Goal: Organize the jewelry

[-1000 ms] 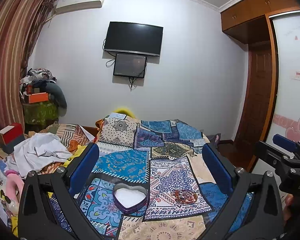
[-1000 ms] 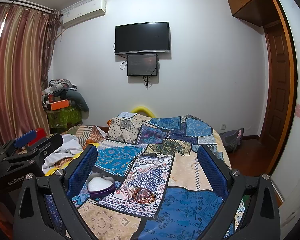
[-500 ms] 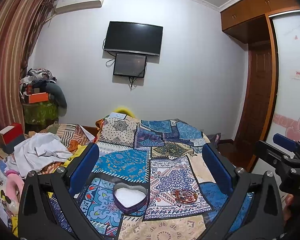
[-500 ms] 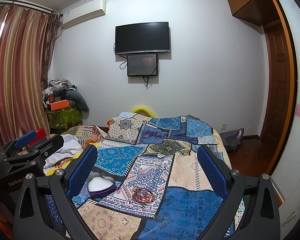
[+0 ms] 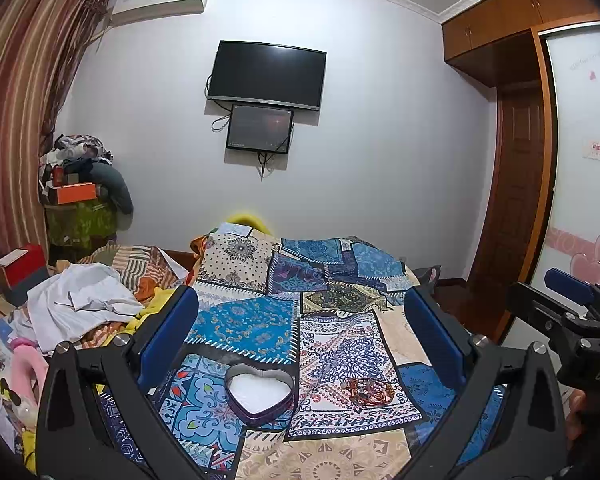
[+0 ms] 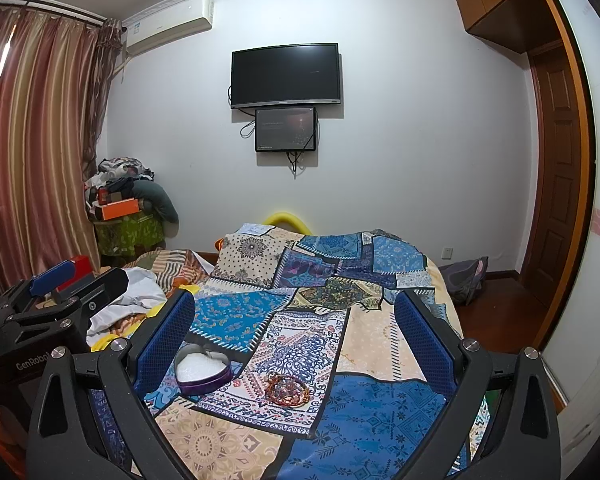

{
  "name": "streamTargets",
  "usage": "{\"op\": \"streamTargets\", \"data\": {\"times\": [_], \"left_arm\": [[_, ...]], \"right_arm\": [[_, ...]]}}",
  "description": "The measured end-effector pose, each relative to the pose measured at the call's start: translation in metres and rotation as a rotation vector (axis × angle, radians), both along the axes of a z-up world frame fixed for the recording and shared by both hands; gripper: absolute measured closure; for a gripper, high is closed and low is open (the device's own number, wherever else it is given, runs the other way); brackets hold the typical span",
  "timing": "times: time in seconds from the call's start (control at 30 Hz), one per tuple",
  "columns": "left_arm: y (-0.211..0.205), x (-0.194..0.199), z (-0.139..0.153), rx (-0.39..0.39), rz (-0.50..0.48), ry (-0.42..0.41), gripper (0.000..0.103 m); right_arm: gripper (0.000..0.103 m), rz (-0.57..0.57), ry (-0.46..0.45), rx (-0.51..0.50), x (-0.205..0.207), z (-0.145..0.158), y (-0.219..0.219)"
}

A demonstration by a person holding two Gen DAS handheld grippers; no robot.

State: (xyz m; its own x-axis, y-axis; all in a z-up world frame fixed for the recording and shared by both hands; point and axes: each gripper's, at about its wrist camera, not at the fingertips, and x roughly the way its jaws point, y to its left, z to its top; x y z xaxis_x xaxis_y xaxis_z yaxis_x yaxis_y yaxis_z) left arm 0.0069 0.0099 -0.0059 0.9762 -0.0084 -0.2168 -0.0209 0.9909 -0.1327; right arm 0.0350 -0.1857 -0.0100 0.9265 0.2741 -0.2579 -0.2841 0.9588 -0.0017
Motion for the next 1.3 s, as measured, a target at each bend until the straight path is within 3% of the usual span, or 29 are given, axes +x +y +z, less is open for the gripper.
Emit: {"op": "streamTargets", "data": {"times": [0.93,1.17,1.3], "left_arm": [[0.003,0.022,-0.007,-0.009,0.012,0.057,0.000],[0.001,0.049,-0.022,-0.004,0.024,0.132,0.000],[-0.001,0.074,-0.039,-0.012,0.033,0.222,0.000]], "right_arm": [[0.004,-0.003,0.043,-0.012,0.020,-0.014,0.000],[0.004,-0.027,0.102,-0.026,0.040,-0.032,-0.009],[0.004,-0.045,0.155,-0.038,0.051,-0.046,-0.017]]}}
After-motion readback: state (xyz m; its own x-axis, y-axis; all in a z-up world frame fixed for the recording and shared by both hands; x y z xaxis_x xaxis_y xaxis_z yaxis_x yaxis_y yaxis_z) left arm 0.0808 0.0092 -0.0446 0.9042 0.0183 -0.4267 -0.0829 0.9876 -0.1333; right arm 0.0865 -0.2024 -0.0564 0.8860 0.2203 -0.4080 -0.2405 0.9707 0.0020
